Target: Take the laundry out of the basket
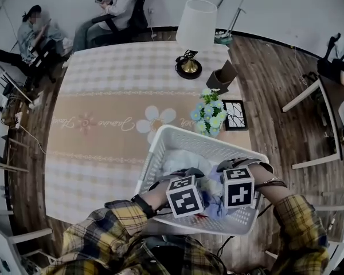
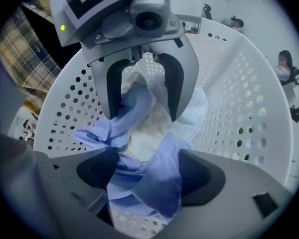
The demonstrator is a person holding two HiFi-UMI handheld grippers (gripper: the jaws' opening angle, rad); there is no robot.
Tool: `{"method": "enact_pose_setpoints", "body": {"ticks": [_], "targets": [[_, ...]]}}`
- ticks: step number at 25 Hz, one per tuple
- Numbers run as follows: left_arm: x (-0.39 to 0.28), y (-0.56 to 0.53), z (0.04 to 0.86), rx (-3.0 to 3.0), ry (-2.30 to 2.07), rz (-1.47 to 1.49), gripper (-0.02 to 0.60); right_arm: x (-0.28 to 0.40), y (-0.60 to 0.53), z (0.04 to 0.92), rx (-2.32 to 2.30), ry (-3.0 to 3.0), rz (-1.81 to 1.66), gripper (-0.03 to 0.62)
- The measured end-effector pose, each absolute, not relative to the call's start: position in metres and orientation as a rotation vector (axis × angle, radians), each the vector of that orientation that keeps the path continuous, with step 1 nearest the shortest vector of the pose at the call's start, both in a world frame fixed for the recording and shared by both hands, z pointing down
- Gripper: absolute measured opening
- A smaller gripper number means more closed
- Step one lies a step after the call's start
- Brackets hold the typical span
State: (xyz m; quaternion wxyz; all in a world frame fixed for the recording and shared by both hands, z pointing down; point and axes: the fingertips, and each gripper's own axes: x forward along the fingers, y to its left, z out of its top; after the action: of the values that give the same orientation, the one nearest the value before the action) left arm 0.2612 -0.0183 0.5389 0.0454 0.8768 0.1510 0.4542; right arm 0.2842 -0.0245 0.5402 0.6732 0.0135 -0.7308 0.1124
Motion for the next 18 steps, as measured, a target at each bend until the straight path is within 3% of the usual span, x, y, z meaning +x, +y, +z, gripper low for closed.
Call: {"method": "enact_pose_setpoints", "body": {"ticks": [7, 13, 15, 18], "targets": [[0.260, -0.003, 0.568, 2.569, 0.535, 1.466, 0.437, 0.296, -0.023, 0.574, -0.026, -1.610, 0.278, 0.416], [0.262, -0.002, 0.582, 2.523, 0.490, 1.457, 0.392, 0.292, -0.022, 0.587, -0.043, -1.633, 0.363, 0.383], [0.262, -0.003, 0.583, 2.526, 0.480, 1.462, 0.350, 0.292, -0.025, 0.588, -0.019, -1.645, 0.395, 0.357], [0.263, -0.003, 0.579, 2.530, 0.483, 1.446, 0.231, 0.291, -0.034, 0.583, 0.027, -1.679, 0.428, 0.233]]}}
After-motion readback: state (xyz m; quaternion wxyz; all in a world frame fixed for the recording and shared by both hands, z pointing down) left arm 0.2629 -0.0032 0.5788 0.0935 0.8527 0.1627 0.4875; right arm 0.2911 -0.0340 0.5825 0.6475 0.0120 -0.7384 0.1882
